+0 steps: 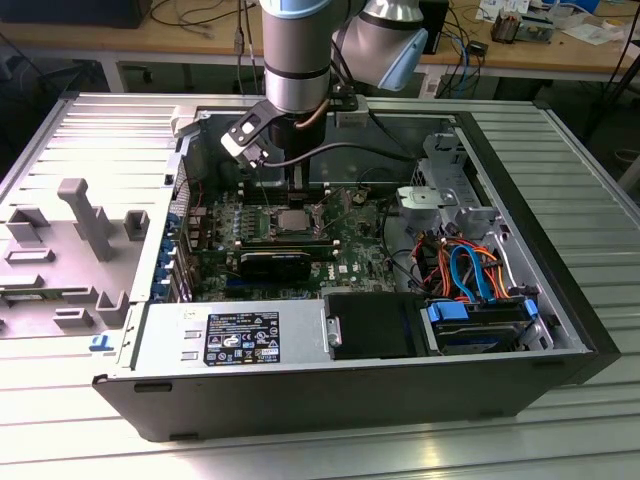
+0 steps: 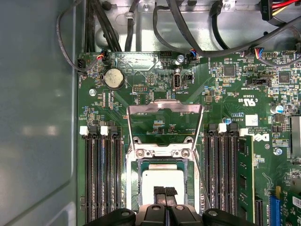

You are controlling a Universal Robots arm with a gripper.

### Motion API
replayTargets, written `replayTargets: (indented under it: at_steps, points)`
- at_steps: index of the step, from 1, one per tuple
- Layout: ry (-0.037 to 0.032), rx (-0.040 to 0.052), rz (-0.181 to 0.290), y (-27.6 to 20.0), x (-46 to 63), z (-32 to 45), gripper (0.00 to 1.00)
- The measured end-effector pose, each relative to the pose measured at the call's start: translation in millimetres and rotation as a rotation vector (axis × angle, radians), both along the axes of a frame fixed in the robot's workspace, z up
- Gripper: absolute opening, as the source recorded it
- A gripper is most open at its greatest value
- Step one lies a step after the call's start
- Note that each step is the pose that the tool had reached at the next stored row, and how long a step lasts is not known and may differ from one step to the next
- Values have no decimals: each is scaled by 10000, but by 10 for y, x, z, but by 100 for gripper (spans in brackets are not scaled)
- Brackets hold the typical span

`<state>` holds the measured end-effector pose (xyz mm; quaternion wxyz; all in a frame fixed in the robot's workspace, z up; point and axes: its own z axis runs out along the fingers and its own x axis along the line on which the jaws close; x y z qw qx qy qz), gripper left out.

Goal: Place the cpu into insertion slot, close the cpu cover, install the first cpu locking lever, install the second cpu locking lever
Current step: 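Close the cpu cover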

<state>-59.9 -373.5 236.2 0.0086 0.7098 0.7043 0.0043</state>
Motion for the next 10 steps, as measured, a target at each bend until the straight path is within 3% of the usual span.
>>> replayTargets:
  at_steps: [10]
  points:
    - [0,1,53,-1,0,0,11]
